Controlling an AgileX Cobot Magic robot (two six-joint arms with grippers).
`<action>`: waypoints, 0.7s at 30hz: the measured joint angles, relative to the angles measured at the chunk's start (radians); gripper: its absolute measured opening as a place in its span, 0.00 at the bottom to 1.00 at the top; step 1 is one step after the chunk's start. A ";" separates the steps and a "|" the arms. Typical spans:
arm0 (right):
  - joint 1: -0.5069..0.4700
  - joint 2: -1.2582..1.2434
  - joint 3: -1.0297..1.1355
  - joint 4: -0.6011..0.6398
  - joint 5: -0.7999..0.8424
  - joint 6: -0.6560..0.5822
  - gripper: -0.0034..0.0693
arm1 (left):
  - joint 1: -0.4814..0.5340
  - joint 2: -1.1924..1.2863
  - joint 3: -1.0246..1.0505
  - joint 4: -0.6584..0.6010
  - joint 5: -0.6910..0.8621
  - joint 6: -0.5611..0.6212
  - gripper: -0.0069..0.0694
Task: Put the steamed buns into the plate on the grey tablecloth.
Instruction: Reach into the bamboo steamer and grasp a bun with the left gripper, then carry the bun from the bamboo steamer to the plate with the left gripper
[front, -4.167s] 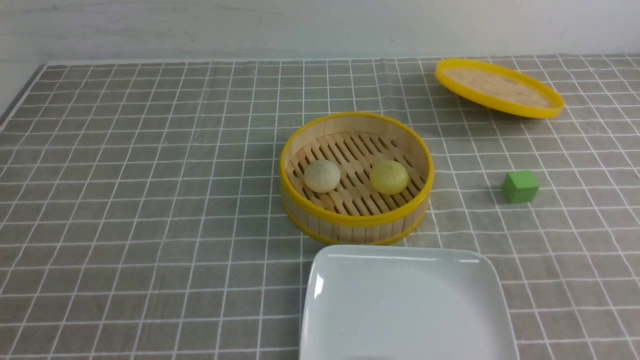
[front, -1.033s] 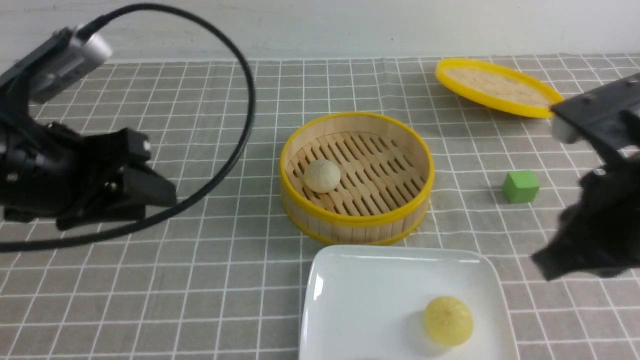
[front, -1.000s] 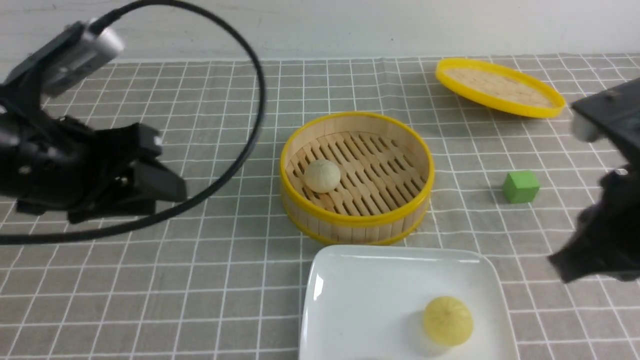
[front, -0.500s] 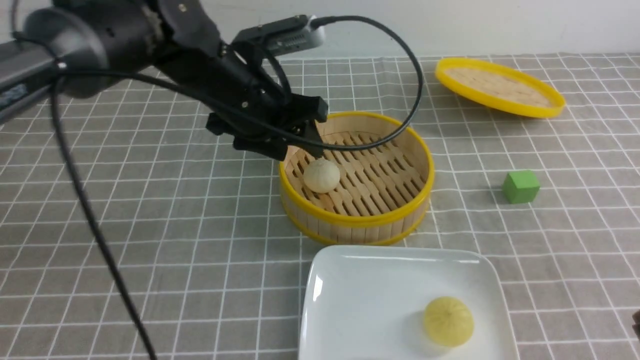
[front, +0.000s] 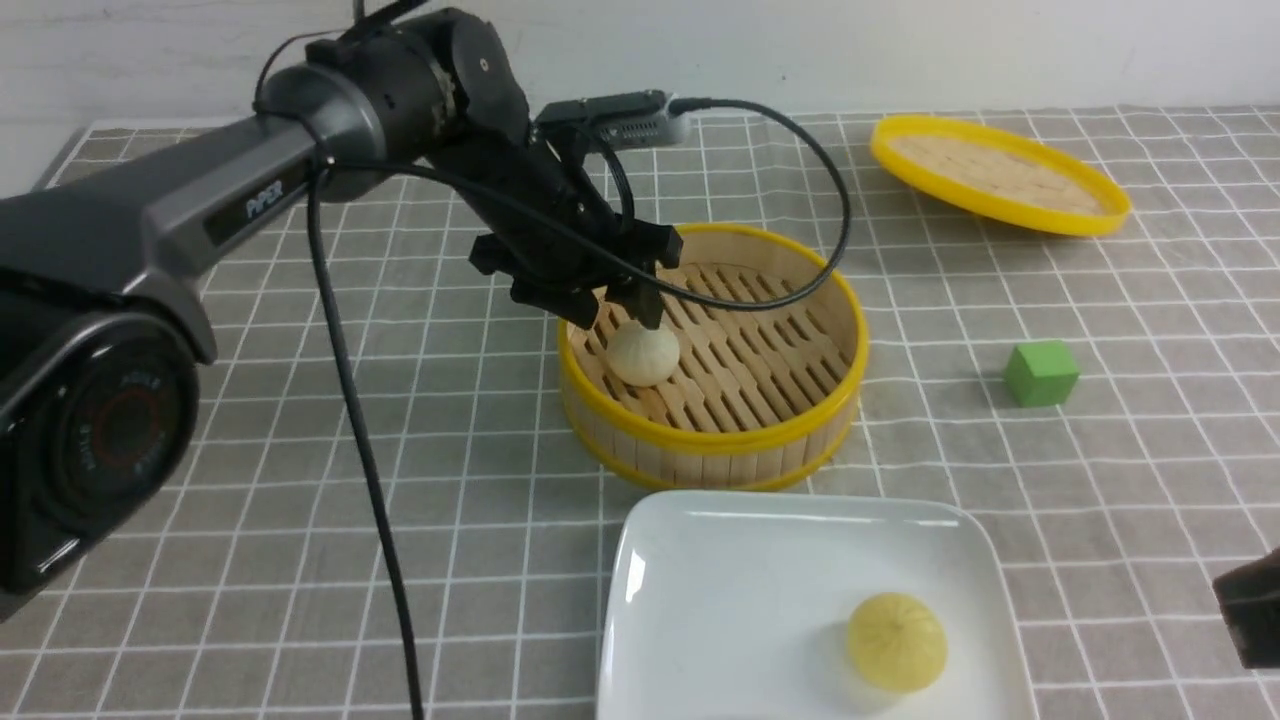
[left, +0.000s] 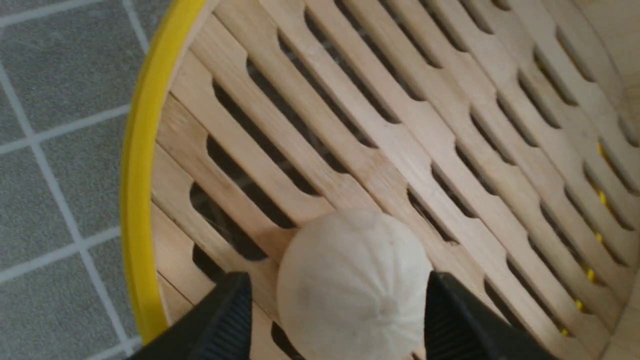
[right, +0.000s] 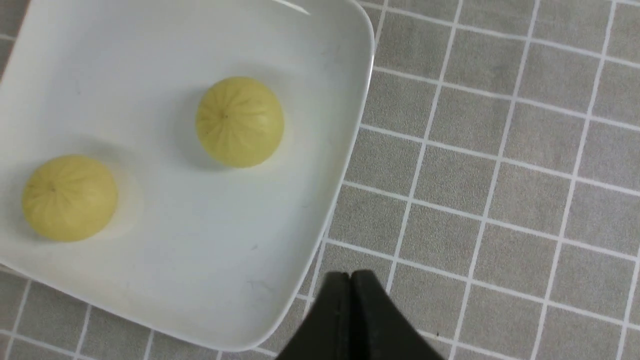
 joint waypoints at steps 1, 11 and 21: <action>0.000 0.000 0.000 0.000 -0.017 0.002 0.04 | -0.002 0.006 -0.001 0.001 -0.008 0.000 0.66; 0.000 0.000 0.009 0.000 -0.053 0.002 0.05 | -0.050 0.027 -0.020 0.060 -0.021 0.000 0.19; 0.000 -0.108 -0.044 -0.125 0.016 0.002 0.05 | -0.050 -0.214 -0.154 0.062 0.285 0.005 0.12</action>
